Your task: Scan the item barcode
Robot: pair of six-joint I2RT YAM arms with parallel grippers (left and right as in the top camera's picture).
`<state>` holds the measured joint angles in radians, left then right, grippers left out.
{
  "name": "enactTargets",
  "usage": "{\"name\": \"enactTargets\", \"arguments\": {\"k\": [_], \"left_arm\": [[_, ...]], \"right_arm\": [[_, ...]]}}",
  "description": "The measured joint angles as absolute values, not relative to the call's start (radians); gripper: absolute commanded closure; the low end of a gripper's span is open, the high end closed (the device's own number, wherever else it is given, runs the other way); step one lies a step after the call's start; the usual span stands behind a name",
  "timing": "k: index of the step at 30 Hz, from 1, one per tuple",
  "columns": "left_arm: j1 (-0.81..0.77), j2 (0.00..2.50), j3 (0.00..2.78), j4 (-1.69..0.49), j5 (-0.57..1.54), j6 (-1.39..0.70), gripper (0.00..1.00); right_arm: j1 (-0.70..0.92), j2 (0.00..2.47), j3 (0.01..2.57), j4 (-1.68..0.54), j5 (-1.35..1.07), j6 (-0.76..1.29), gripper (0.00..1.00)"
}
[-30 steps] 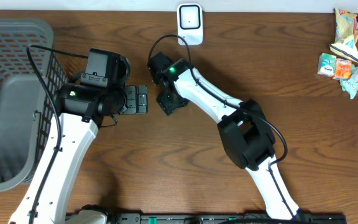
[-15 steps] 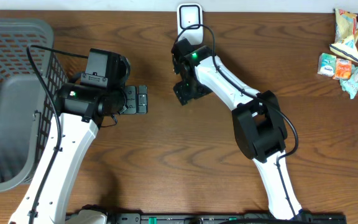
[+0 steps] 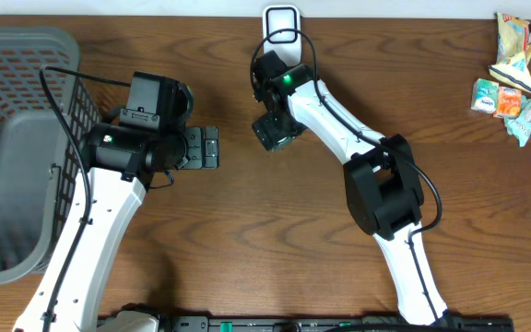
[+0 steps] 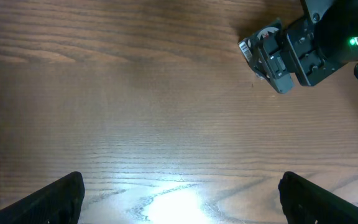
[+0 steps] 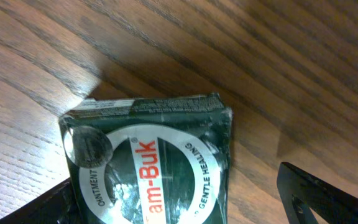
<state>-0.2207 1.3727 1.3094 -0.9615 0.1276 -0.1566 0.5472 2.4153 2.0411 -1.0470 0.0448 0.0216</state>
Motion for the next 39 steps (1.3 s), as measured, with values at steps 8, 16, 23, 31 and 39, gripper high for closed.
{"name": "enactTargets", "arguments": {"k": [8,16,23,31,39], "left_arm": [[-0.221,1.373,1.309,-0.962,0.128,-0.157,0.02],[-0.221,1.373,1.309,-0.962,0.128,-0.157,0.02],[-0.221,1.373,1.309,-0.962,0.128,-0.157,0.02],[-0.221,1.373,1.309,-0.962,0.128,-0.157,0.02],[-0.221,1.373,1.309,-0.962,0.128,-0.157,0.02]], "right_arm": [[0.548,2.415,2.017,-1.025,0.030,-0.007,0.21],[0.548,2.413,1.995,-1.006,0.002,-0.013,0.32],[0.548,2.413,1.995,-1.004,-0.007,-0.014,0.35],[0.505,2.413,2.019,-1.077,-0.186,-0.025,0.39],[0.372,2.413,2.020,-1.148,-0.573,-0.096,0.41]]}}
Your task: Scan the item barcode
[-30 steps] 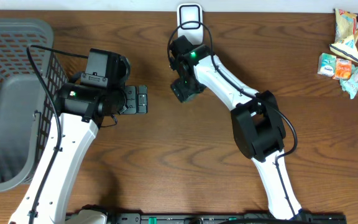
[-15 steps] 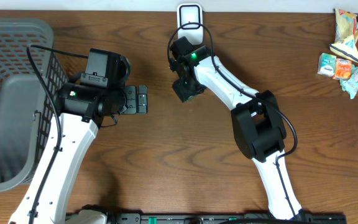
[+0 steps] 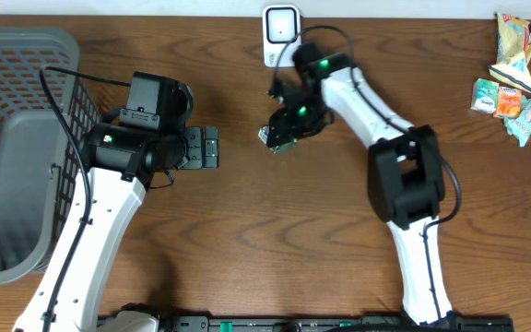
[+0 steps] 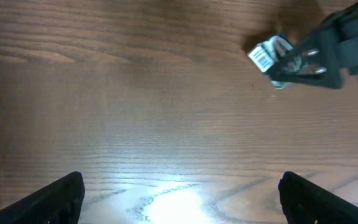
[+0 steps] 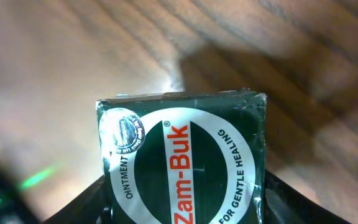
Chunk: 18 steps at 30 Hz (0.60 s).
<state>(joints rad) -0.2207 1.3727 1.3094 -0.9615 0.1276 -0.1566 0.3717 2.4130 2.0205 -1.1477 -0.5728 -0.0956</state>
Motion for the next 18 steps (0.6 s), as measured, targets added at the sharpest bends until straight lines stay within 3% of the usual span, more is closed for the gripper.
{"name": "enactTargets", "arguments": {"k": [12,18], "left_arm": [[-0.221,1.373,1.309,-0.962,0.128,-0.157,0.02],[-0.221,1.373,1.309,-0.962,0.128,-0.156,0.02]], "right_arm": [[0.229,2.413,2.021,-1.250,-1.100,-0.338,0.40],[0.208,2.413,2.021,-1.260,-1.250,-0.427,0.42]]}}
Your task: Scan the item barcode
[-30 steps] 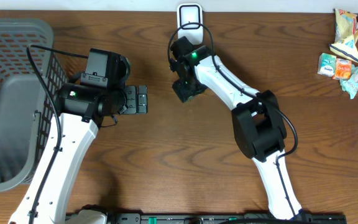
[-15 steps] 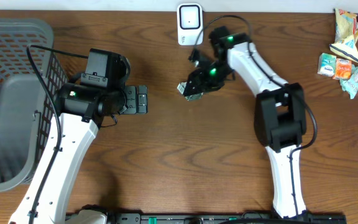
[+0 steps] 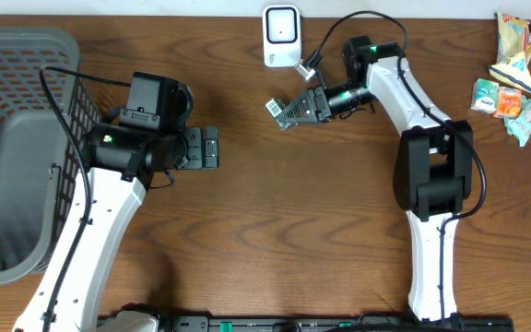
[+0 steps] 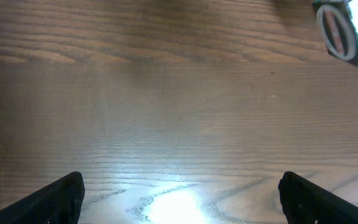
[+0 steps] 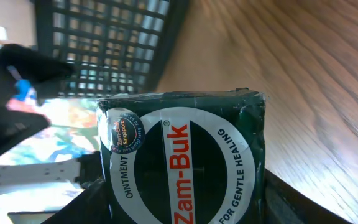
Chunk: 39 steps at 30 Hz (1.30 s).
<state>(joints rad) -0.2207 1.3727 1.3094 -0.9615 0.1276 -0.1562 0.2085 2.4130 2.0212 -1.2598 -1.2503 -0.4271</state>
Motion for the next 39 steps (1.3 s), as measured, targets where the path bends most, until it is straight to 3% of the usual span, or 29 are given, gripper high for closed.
{"name": "enactTargets", "arguments": {"k": [8,39], "left_arm": [[-0.221,1.373,1.309,-0.962,0.128,-0.157,0.02],[-0.221,1.373,1.309,-0.962,0.128,-0.157,0.02]], "right_arm": [[0.207,2.413,2.021,-1.258,-1.349,-0.467,0.42],[0.207,2.413,2.022,-1.242,-1.346,-0.488,0.41]]}}
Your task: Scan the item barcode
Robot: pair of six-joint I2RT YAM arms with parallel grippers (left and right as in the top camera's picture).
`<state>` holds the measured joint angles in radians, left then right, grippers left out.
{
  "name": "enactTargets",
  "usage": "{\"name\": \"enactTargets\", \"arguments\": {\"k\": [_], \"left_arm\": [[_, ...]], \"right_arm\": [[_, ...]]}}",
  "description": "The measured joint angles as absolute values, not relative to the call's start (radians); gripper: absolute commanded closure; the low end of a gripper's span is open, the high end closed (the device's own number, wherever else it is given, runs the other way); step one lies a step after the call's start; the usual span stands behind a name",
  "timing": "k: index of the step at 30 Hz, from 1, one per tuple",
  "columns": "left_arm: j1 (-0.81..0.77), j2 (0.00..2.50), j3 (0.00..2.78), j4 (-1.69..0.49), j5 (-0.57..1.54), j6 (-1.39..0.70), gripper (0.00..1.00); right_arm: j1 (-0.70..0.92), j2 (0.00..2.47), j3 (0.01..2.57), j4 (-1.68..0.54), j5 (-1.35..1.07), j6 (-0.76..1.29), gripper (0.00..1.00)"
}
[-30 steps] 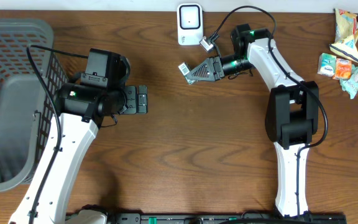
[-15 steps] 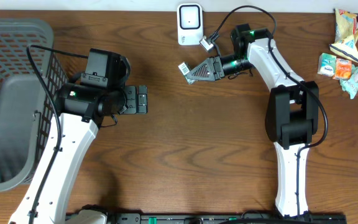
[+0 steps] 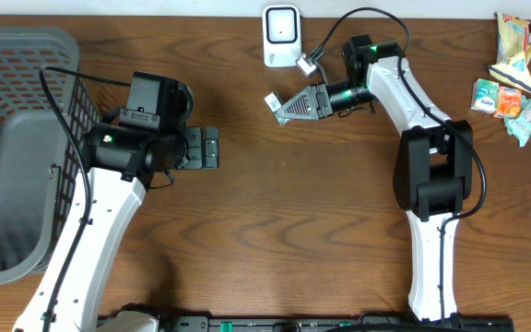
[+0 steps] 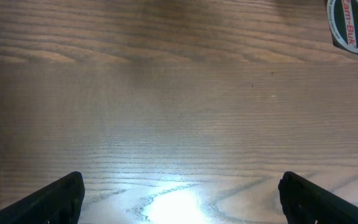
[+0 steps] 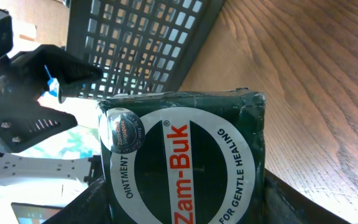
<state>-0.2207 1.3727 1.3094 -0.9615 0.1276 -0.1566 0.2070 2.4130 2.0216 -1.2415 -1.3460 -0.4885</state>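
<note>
A dark green Zam-Buk ointment box (image 5: 185, 162) is held in my right gripper (image 3: 289, 106), shut on it and raised above the table, just below and left of the white barcode scanner (image 3: 281, 24). Overhead, the white barcode label (image 3: 273, 101) on the box end faces up. The box's corner (image 4: 352, 25) shows at the top right of the left wrist view. My left gripper (image 3: 208, 148) stands open over bare wood at the left, nothing between its fingers (image 4: 48, 199).
A grey mesh basket (image 3: 17, 148) fills the left edge of the table. Several snack packets (image 3: 510, 74) lie at the far right. The right arm's cable loops beside the scanner.
My right gripper has lifted and turned the box slightly toward the scanner; in the left wrist view its printed face now shows where the side showed. The left arm is unchanged.
The box first lay on the table under my right gripper, open around it. Then the gripper was shut on it, tilted just above the wood. After that the arm was swung right, holding it sideways below the scanner, where it is now, a little higher.
</note>
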Motion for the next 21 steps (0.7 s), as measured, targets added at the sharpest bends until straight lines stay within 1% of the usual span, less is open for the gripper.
{"name": "enactTargets", "arguments": {"k": [3,7,13,18,21], "left_arm": [[-0.221,1.373,1.309,-0.962,0.128,-0.157,0.02],[-0.221,1.373,1.309,-0.962,0.128,-0.157,0.02],[-0.221,1.373,1.309,-0.962,0.128,-0.157,0.02],[-0.221,1.373,1.309,-0.962,0.128,-0.157,0.03],[-0.221,1.373,1.309,-0.962,0.128,-0.157,0.02]], "right_arm": [[0.207,2.413,2.022,-1.242,-1.331,-0.488,0.41],[0.207,2.413,2.022,-1.240,-1.277,-0.489,0.38],[0.213,2.413,2.022,-1.237,-1.055,-0.451,0.38],[0.252,2.413,2.022,-1.198,-0.819,-0.348,0.43],[0.289,2.413,2.022,-1.163,-0.663,-0.266,0.41]]}}
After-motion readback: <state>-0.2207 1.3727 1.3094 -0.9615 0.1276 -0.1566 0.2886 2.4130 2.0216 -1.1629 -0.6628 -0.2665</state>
